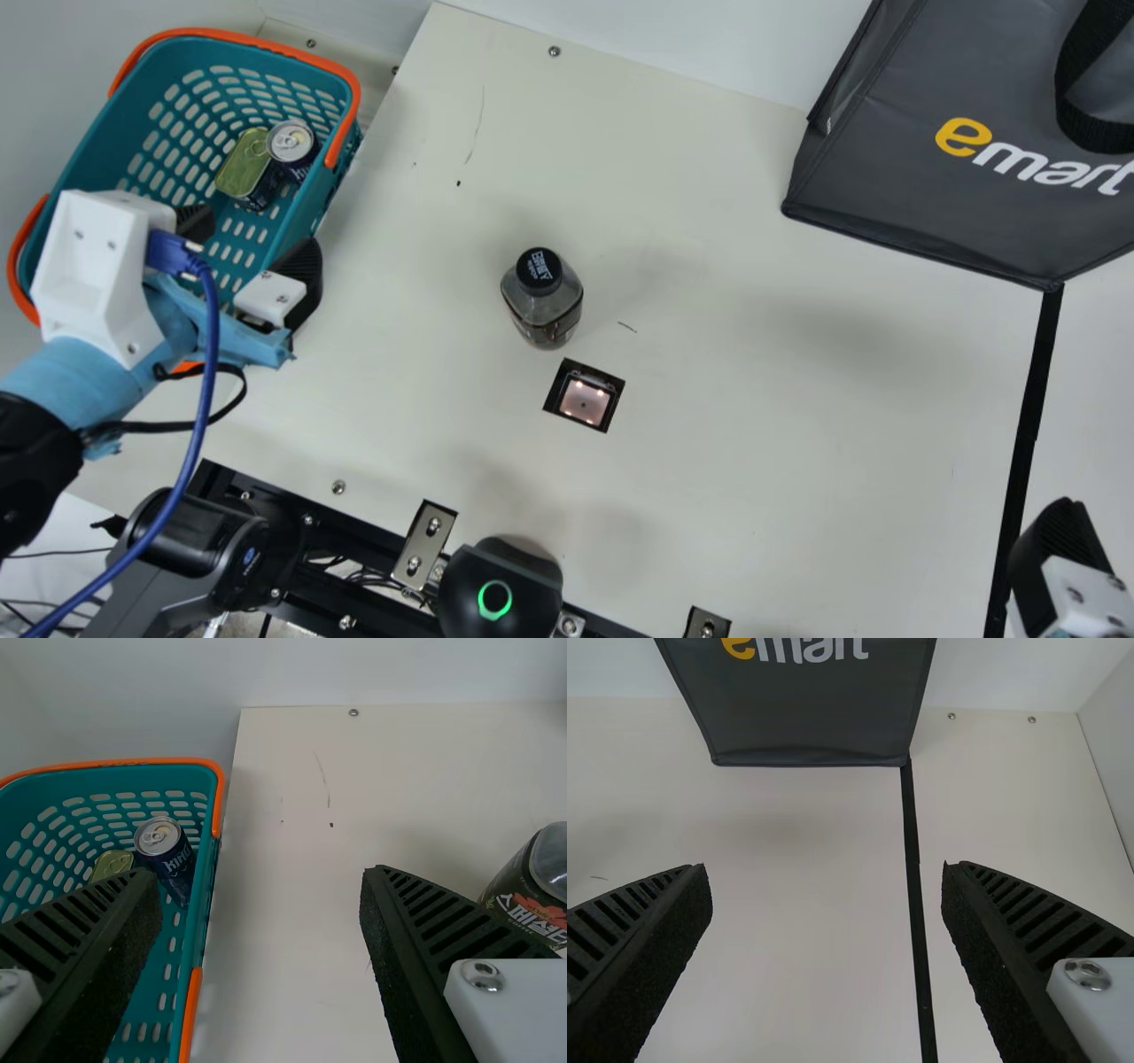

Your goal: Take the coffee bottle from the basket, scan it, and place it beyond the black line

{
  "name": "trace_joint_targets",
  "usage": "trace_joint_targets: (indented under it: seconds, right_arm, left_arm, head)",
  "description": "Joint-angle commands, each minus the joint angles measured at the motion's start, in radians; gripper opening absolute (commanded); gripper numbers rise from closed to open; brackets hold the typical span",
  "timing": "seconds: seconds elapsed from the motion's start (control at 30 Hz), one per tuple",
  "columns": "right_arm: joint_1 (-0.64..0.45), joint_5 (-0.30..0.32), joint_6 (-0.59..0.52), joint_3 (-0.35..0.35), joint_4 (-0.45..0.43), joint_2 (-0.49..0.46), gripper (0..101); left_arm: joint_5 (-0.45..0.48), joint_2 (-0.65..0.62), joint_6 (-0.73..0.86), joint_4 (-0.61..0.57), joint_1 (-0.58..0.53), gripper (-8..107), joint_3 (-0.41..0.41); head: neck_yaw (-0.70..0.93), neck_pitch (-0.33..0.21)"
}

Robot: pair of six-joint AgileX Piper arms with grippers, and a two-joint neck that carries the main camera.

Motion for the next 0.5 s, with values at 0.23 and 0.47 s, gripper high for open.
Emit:
trace_joint_targets:
  seconds: [0.23, 0.47]
  right_arm:
    - [0.0, 0.0, 0.0, 0.0, 0.0, 0.0, 91]
    - [0.0, 0.0, 0.0, 0.0, 0.0, 0.0, 91]
  left_arm:
    - [0.0, 0.0, 0.0, 0.0, 0.0, 90, 0.0]
    - [0.0, 0.0, 0.0, 0.0, 0.0, 90, 0.0]
  head:
    - [0.002, -0.026]
    - [0.002, -0.026]
